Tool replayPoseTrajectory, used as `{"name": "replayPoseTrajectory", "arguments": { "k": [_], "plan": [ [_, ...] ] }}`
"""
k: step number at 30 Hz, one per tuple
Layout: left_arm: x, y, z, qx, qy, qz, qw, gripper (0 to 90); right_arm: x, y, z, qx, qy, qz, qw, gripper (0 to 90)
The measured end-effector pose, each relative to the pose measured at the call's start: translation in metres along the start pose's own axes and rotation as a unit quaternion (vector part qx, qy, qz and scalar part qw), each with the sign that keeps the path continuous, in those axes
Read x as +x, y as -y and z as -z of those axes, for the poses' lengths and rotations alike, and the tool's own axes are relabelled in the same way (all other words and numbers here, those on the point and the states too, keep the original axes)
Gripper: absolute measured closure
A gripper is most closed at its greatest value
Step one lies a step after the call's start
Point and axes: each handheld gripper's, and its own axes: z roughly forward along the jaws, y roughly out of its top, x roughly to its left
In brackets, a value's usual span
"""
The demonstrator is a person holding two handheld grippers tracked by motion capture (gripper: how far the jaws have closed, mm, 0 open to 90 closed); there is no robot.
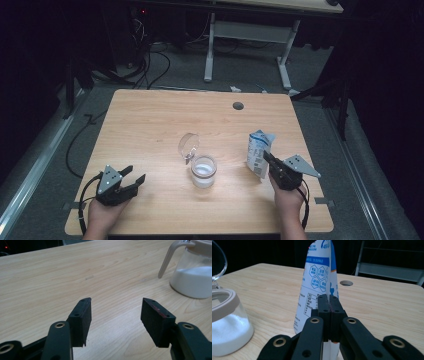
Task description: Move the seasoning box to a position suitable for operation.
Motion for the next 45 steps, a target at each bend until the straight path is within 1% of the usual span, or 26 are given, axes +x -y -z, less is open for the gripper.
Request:
{"name": "replayPoseTrajectory", "arguments": {
  "k": [2,4,5,6,7,12,14,17,18,23,27,30,32,38,43,45],
  "plan": [
    [0.001,0.002,0.005,0.004,-0.001,-0.002,1.0000,42.0,0.000,0.000,-0.002,-0.002,-0.002,-0.005,1.0000,90.0],
    [0.002,0.002,0.010,0.003,-0.002,0.001,1.0000,42.0,0.000,0.000,-0.006,-0.003,-0.002,-0.004,1.0000,90.0],
    [0.002,0.002,0.011,0.003,-0.002,0.000,1.0000,42.0,0.001,0.000,-0.007,-0.002,0.000,0.002,1.0000,90.0],
    [0.003,0.002,0.013,0.002,-0.002,-0.001,1.0000,42.0,0.001,0.000,-0.009,-0.003,0.001,0.005,1.0000,90.0],
    [0.003,0.002,0.015,0.001,-0.002,-0.001,1.0000,42.0,0.001,0.000,-0.011,-0.005,0.000,0.004,1.0000,90.0],
    [0.006,-0.002,0.022,-0.008,-0.001,0.008,0.9999,42.0,0.001,0.002,-0.016,-0.006,0.005,0.004,1.0000,90.0],
    [0.006,-0.002,0.024,-0.008,-0.001,0.005,1.0000,42.0,0.000,0.003,-0.018,-0.004,0.006,0.005,1.0000,90.0],
    [0.007,-0.003,0.024,-0.008,-0.001,0.008,0.9999,42.0,0.000,0.005,-0.019,-0.005,0.007,0.002,1.0000,90.0],
    [0.008,-0.003,0.024,-0.007,-0.001,0.009,0.9999,42.0,-0.001,0.005,-0.018,-0.006,0.007,0.006,0.9999,90.0],
    [0.006,-0.002,0.023,-0.006,0.002,0.007,1.0000,42.0,0.000,0.008,-0.015,-0.006,0.010,0.009,0.9999,89.6],
    [0.007,-0.002,0.022,-0.003,0.000,0.004,1.0000,42.0,0.000,0.009,-0.014,-0.003,0.007,0.010,0.9999,89.0],
    [0.008,-0.003,0.022,-0.007,-0.001,0.007,1.0000,42.0,0.000,0.009,-0.014,-0.003,0.005,0.007,1.0000,88.9],
    [0.008,-0.004,0.022,-0.011,-0.002,0.012,0.9999,42.0,0.000,0.009,-0.013,-0.002,0.004,0.008,1.0000,88.8],
    [0.009,-0.004,0.023,-0.012,-0.002,0.011,0.9999,42.0,0.002,0.008,-0.015,-0.002,0.003,0.007,1.0000,87.6],
    [0.009,-0.005,0.024,-0.012,-0.002,0.010,0.9999,42.0,0.005,0.007,-0.018,0.000,0.005,0.008,1.0000,82.8],
    [0.009,-0.005,0.024,-0.011,-0.002,0.009,0.9999,42.0,0.005,0.007,-0.019,0.001,0.007,0.009,0.9999,78.7]
  ]
}}
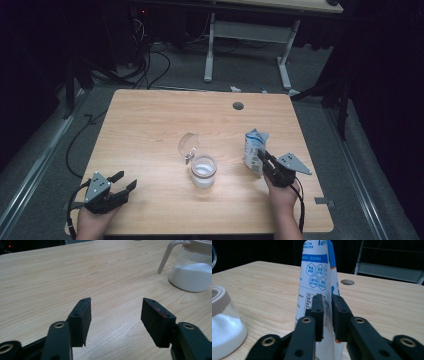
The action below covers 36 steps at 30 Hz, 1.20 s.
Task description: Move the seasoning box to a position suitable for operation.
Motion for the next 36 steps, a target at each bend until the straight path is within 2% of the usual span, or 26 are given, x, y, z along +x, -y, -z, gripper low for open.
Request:
{"name": "replayPoseTrajectory", "arguments": {
  "k": [7,11,21,32,36],
  "plan": [
    [-0.002,0.002,-0.001,0.005,0.002,-0.001,1.0000,42.0,0.001,-0.001,-0.004,0.010,0.008,-0.007,0.9999,59.1],
    [-0.004,0.003,-0.002,0.008,0.003,-0.001,1.0000,42.0,0.001,0.000,-0.005,0.016,0.013,-0.010,0.9997,51.3],
    [-0.007,0.005,-0.005,0.016,0.004,-0.002,0.9999,40.7,0.001,0.001,-0.006,0.022,0.016,-0.012,0.9995,44.6],
    [-0.011,0.006,-0.014,0.020,0.006,0.005,0.9998,39.8,0.003,0.003,0.004,0.023,0.025,-0.009,0.9994,44.8],
    [-0.012,0.007,-0.017,0.023,0.012,0.009,0.9996,39.9,0.004,0.004,0.010,0.023,0.034,-0.011,0.9991,48.7]
  ]
}}
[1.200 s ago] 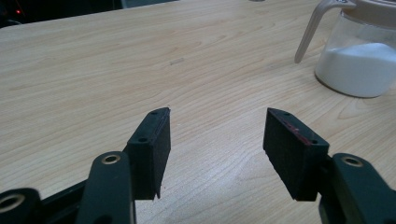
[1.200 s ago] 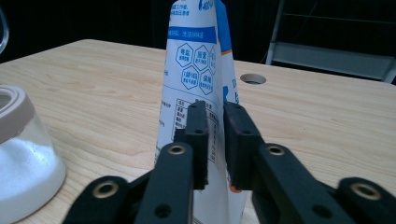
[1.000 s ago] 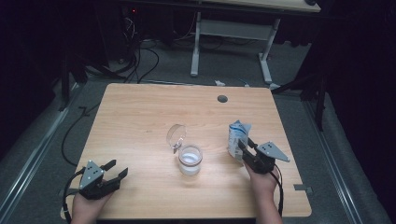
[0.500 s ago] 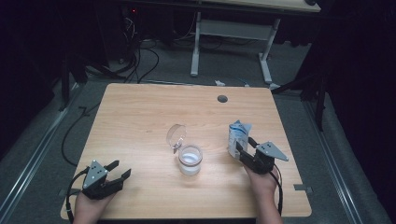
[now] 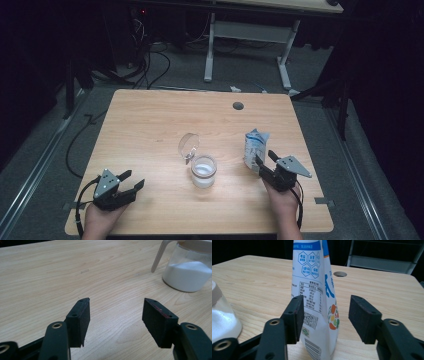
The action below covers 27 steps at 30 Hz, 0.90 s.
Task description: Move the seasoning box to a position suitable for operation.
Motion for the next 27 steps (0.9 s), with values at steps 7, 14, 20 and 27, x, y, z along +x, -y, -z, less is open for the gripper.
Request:
{"name": "replayPoseTrajectory", "arguments": {
  "k": [7,14,20,27],
  "plan": [
    [-0.005,0.003,-0.009,0.007,0.003,-0.006,1.0000,38.1,0.004,0.001,0.011,0.004,0.008,0.012,0.9999,51.4],
    [-0.009,0.003,-0.022,0.012,0.013,0.005,0.9998,37.5,0.007,0.007,0.019,0.013,0.017,0.022,0.9995,52.1],
    [-0.014,0.005,-0.034,0.022,0.014,0.003,0.9996,36.8,0.010,0.012,0.029,0.016,0.023,0.032,0.9991,53.2],
    [-0.016,0.006,-0.041,0.025,0.014,0.013,0.9995,37.1,0.020,0.018,0.034,0.025,0.016,0.045,0.9985,55.4]
  ]
}}
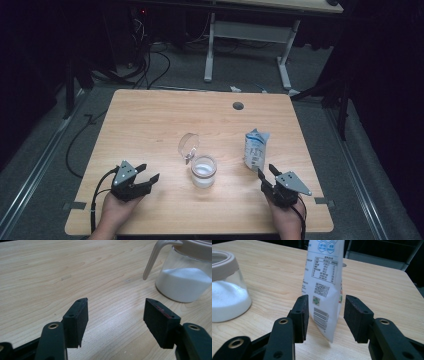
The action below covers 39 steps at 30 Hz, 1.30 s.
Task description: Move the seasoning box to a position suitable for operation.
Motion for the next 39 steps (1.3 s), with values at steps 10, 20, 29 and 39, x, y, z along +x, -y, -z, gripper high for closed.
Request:
{"name": "replayPoseTrajectory", "arguments": {
  "k": [10,20,29,39],
  "plan": [
    [0.000,-0.003,0.000,-0.004,-0.006,0.017,0.9998,37.4,0.017,0.002,-0.008,0.011,-0.026,0.012,0.9995,55.3],
    [0.002,-0.001,0.014,0.001,-0.015,0.004,0.9999,38.5,0.039,0.004,-0.022,0.026,-0.056,0.022,0.9979,62.3],
    [0.002,0.001,0.029,0.000,-0.021,0.001,0.9998,37.7,0.056,0.006,-0.036,0.037,-0.080,0.031,0.9956,61.4],
    [0.004,-0.002,0.036,-0.022,-0.029,0.038,0.9986,43.1,0.063,0.001,-0.054,0.037,-0.082,0.033,0.9954,59.6]
  ]
}}
